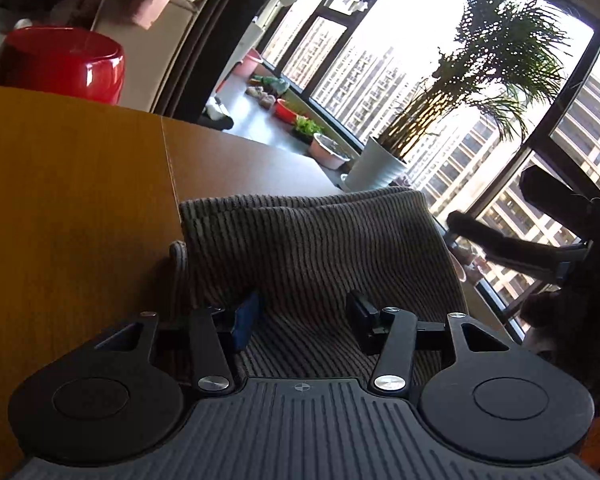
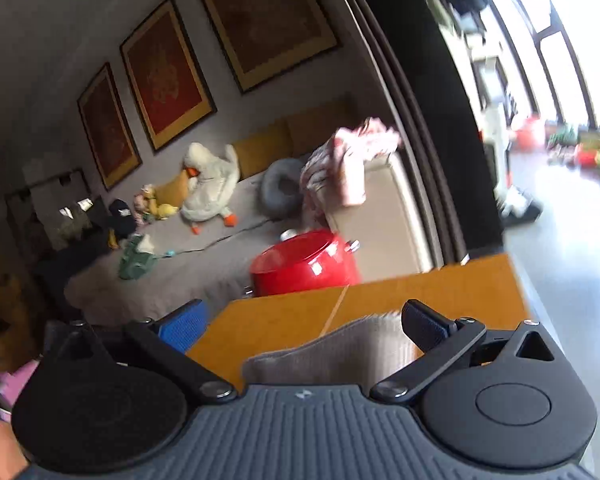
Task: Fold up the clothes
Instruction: 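Press the folded sweater flat with both grippers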
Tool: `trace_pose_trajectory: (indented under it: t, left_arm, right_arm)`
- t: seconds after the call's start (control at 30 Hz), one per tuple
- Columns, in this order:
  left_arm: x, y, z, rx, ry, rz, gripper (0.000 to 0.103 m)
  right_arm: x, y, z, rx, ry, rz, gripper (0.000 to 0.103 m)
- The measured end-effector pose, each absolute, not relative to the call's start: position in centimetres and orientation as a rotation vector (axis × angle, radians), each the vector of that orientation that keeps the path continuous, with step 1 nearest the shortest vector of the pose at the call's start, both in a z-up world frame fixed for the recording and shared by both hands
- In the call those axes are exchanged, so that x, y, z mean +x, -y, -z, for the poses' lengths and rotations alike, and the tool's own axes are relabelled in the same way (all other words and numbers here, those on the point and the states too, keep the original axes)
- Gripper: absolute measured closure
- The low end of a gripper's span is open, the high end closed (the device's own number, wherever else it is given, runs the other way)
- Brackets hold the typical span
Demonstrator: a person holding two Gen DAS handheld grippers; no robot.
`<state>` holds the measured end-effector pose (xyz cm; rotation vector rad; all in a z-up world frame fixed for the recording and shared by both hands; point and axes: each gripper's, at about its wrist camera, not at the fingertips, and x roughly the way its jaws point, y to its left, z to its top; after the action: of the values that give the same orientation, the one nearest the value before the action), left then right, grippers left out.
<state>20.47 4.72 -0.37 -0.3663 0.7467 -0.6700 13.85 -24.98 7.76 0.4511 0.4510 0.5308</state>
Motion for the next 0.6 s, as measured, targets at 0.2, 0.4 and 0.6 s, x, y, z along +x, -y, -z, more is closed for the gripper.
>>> trace_pose_trajectory:
  t: [0.2, 0.4, 0.6]
  left_arm:
    - [19.8, -4.5, 0.0, -0.337, -0.737, 0.662, 0.049]
    - [17.2, -4.1, -2.5, -0.257, -0.733, 0.604, 0.039]
    - [13.3, -4.6, -4.3, -0.276, -0.768, 0.697, 0.036]
  right_arm:
    - [17.1, 24.9, -1.0, 0.606, -0.695, -0.453, 0.000]
    - [16.6, 24.0, -1.0, 0.508, -0.681, -0.458, 0.000]
    - [16.4, 24.4, -0.7, 0.528, -0.666, -0.480, 0.000]
